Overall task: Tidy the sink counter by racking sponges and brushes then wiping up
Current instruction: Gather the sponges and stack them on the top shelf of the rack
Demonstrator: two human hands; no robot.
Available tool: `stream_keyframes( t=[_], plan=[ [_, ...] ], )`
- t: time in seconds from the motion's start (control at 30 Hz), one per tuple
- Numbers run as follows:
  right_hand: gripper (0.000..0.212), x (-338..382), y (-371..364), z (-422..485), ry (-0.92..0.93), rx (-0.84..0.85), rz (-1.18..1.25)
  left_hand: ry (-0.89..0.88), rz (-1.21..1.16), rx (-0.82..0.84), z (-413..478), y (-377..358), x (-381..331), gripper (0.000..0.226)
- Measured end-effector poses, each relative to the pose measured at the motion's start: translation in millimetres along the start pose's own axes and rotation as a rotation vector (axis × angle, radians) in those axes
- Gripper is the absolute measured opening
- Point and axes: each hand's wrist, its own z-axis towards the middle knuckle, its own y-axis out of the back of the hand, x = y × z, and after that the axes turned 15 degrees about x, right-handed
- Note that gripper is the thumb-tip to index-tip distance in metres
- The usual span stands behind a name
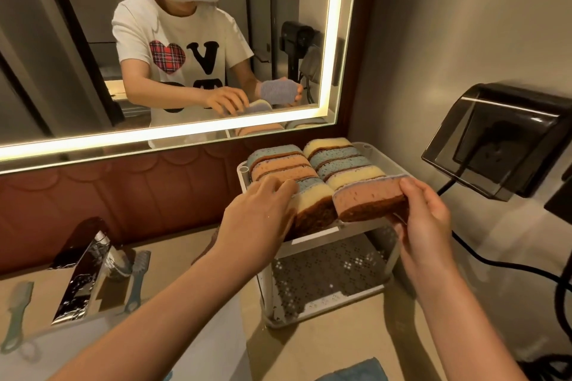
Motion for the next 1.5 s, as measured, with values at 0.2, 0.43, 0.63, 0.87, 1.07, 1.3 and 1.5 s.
stream_keyframes(
  t=[0.2,0.43,0.63,0.87,1.07,1.3,1.5],
  plan=[
    [0.023,0,0,3,-0.013,-0.02,0.024,-0.101,-0.072,0.065,1,-2,2,0.039],
    [0.028,2,0,9,-0.019,-0.062,0.047,-0.226,0.01,0.162,9,0,-1,0.041],
    [0.024,2,1,11,-0.026,-0.059,0.045,-0.177,0.087,0.21,16,0,-6,0.045],
    [0.016,7,7,22,0.042,-0.057,-0.207,-0.12,0.117,0.229,11,0,-5,0.046],
    [0.014,7,12,31,0.046,0.002,-0.446,-0.149,-0.067,0.279,9,0,-8,0.047],
    [0.02,9,19,36,0.066,0.028,-0.548,-0.136,-0.141,0.292,5,-1,-7,0.048],
    [0.017,8,20,36,0.088,-0.007,-0.55,-0.137,-0.238,0.248,-3,1,-4,0.046]
  ],
)
